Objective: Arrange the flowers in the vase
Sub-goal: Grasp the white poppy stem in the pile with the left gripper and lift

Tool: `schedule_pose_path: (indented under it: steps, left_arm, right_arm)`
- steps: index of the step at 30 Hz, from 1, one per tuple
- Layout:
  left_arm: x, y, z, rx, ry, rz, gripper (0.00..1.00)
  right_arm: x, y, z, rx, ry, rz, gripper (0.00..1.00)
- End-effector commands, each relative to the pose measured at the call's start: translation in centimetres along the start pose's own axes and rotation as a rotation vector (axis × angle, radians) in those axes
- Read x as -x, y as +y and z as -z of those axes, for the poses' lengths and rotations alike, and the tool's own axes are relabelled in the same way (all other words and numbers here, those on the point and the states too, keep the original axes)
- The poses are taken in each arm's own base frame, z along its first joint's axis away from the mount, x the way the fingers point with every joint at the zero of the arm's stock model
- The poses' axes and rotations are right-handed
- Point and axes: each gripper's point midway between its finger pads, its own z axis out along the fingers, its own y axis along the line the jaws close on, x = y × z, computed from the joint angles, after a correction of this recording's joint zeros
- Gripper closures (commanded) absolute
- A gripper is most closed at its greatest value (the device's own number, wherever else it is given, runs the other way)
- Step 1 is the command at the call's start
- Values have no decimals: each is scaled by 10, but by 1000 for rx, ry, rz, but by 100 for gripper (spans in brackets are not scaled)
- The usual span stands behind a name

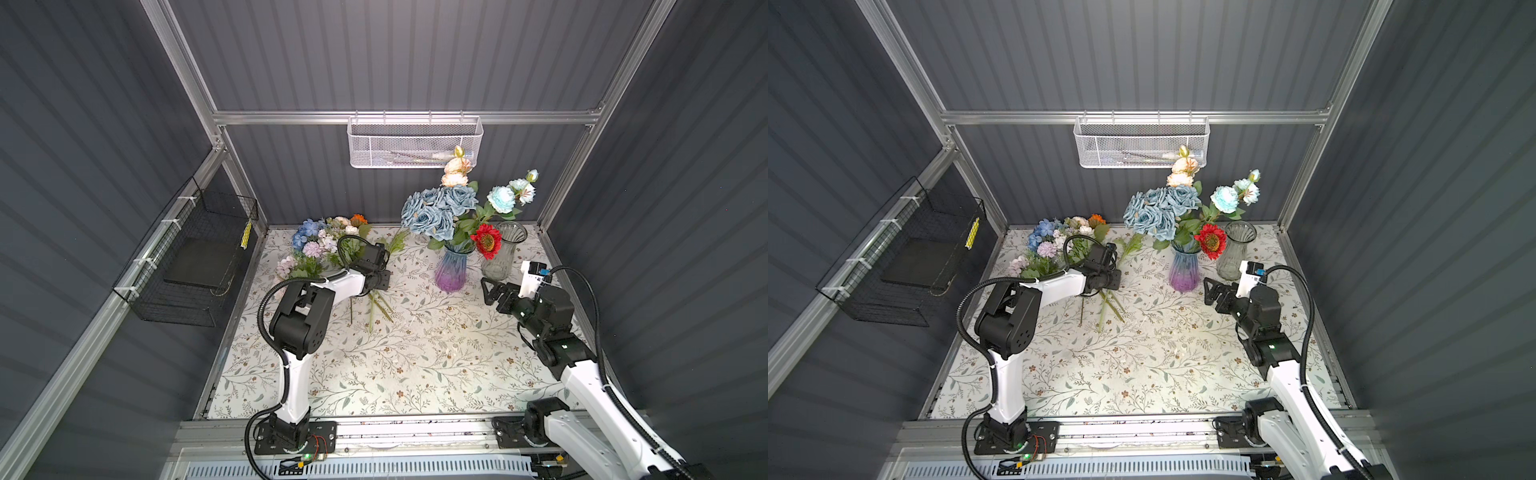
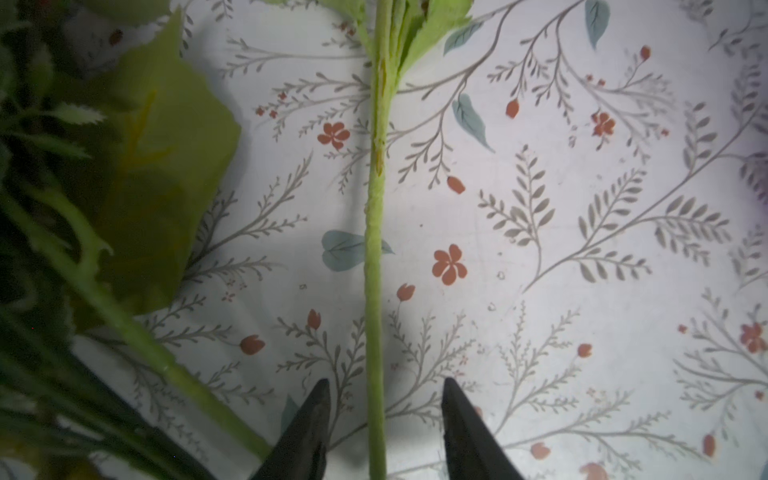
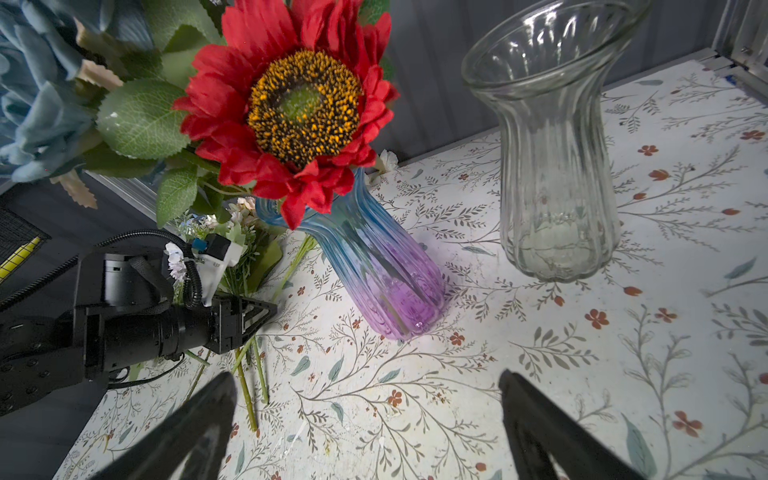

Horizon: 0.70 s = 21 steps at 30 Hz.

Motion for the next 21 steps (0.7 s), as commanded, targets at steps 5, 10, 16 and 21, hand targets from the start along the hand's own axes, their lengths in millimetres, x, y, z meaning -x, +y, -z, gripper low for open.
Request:
schedule_pose_path:
  steps: [5, 10, 16, 21]
  left_arm:
    - [-7, 0, -9, 13, 65, -26, 75]
    - [-12, -3, -8, -6, 75, -17, 92]
    - [-3, -12, 4, -61, 35, 27, 100]
    - [3, -22, 23, -130, -9, 94, 100]
  right_arm:
    - [5, 3, 1, 10, -24, -8, 1]
    - [9, 4, 2, 8, -39, -9, 1]
    - [16, 7, 3, 16, -54, -13, 1]
    - [22, 13, 7, 33, -69, -26, 1]
